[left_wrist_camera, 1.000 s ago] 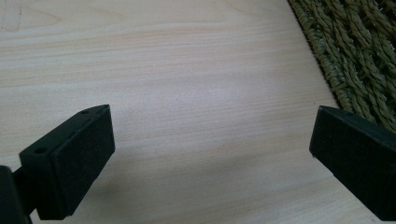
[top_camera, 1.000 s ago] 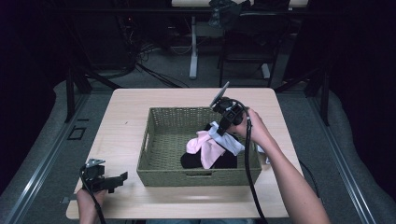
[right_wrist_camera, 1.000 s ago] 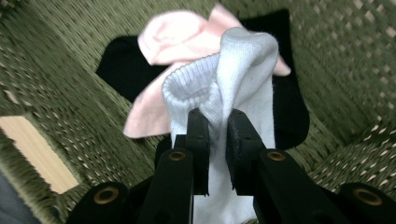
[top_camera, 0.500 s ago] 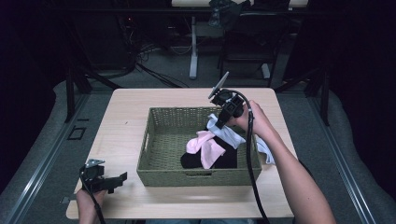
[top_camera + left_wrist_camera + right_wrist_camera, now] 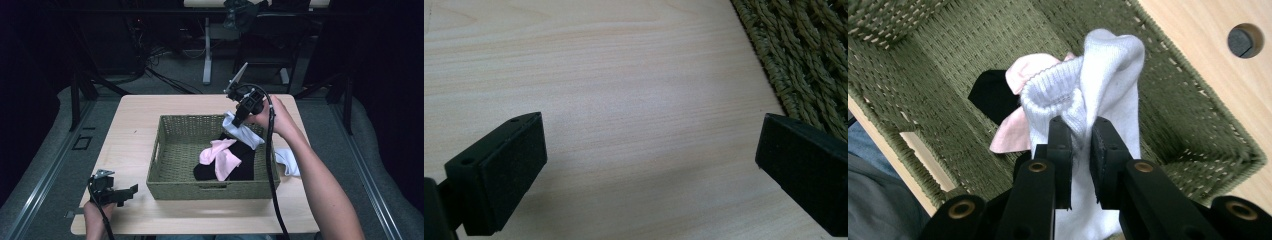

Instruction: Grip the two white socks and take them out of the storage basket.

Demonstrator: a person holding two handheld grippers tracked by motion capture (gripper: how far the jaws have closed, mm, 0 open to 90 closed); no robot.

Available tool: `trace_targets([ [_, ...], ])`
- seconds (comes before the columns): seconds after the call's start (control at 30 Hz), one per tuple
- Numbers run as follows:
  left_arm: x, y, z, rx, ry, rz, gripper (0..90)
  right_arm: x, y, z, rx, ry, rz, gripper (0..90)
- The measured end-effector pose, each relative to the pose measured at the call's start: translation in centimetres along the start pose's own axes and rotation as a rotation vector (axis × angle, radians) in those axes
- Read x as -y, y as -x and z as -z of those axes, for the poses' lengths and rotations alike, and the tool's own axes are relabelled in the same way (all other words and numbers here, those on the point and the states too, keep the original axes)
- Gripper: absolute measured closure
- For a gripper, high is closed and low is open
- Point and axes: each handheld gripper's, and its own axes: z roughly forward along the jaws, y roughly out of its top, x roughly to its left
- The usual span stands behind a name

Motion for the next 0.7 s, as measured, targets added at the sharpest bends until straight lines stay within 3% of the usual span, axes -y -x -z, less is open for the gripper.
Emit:
trace_targets([
  [0.37,0.0,0.0,0.1,0.002,0.003,0.000,0.3,0.9,0.8,2.5,0.042,0.037,-0.039,80.9],
  [0.7,0.0,0.0,0.1,0.001,0.003,0.003,0.3,3.7,3.1,4.8,0.095,0.052,-0.101,80.9],
])
